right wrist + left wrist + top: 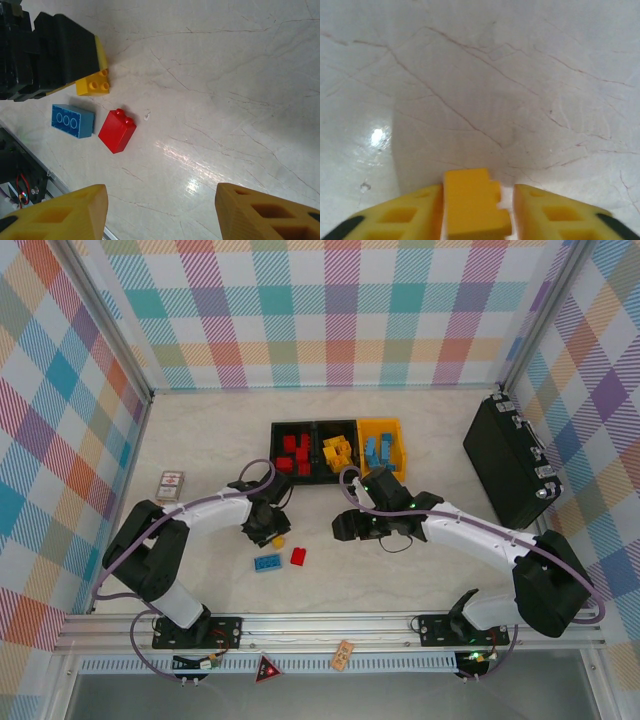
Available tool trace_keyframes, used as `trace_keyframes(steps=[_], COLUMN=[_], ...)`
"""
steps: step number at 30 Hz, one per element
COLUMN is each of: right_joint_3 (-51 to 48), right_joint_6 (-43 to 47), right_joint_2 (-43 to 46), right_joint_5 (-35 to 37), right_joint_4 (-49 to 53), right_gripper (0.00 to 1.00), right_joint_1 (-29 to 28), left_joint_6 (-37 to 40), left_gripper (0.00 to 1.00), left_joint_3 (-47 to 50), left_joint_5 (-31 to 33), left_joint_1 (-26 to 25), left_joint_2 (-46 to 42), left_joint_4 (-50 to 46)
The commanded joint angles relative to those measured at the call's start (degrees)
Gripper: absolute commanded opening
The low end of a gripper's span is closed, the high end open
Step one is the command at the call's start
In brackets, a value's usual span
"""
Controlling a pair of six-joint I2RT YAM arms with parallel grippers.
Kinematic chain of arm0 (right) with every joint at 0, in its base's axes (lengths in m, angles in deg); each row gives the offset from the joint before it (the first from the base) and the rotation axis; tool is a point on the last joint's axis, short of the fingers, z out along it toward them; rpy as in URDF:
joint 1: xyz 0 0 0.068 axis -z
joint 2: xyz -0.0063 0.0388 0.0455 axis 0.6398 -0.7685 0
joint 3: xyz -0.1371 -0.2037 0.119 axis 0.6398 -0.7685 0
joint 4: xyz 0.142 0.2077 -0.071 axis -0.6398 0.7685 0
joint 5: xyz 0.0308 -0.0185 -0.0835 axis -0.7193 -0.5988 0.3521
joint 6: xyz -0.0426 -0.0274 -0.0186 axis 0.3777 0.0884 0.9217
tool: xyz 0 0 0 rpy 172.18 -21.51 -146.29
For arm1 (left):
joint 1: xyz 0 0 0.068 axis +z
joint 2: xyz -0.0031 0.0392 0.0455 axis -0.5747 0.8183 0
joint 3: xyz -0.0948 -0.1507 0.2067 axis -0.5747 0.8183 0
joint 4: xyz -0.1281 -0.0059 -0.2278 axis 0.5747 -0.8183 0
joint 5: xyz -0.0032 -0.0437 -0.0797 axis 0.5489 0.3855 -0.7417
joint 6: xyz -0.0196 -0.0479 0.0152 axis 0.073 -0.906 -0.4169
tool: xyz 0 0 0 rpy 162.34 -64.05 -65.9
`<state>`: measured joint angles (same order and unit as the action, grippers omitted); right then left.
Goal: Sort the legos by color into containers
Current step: Pick up the lego from the middle-left of the table, then place the lego in the container.
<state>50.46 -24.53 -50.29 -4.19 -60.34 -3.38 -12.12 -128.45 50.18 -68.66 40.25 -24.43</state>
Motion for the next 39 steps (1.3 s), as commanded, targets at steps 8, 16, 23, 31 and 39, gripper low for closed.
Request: trace_keyframes(steps=[8,16,23,31,39], right_joint_3=[-0.6,-0.7,-1.0,-4.1,-6.6], right_joint_6=[-0.8,-1.6,-2.7,-5.2,-6.8], right_joint_2=[2.1,4.9,8.8,16.0,18.3], right_joint_5=[0.5,0.2,3.3,7.0,7.6], right_joint_4=[-0.6,-1.0,1.9,5.3,5.3], right_gripper=[0.59,0.59,0.59,0.61,0.61], right_joint_1=[-0.3,0.6,4.0,9.3,10.7], left_joint_6=[3.1,7.2,10.4,15.1,19.1], left_gripper=[0.19,0.19,0.19,0.19,0.19], left_joint_3=[-5.9,-15.1,-25.5,-38.8,-51.5], left_joint_5=[1.2,0.4,0.1,1.4,2.6], left_joint_1=[-0.4,-0.7,-2.3,-3.1,-3.1], left_joint_2=[-1.1,1.1,6.9,15.9,24.7], left_joint_4=[-2.4,-3.2,-3.9,-7.1,-9.1])
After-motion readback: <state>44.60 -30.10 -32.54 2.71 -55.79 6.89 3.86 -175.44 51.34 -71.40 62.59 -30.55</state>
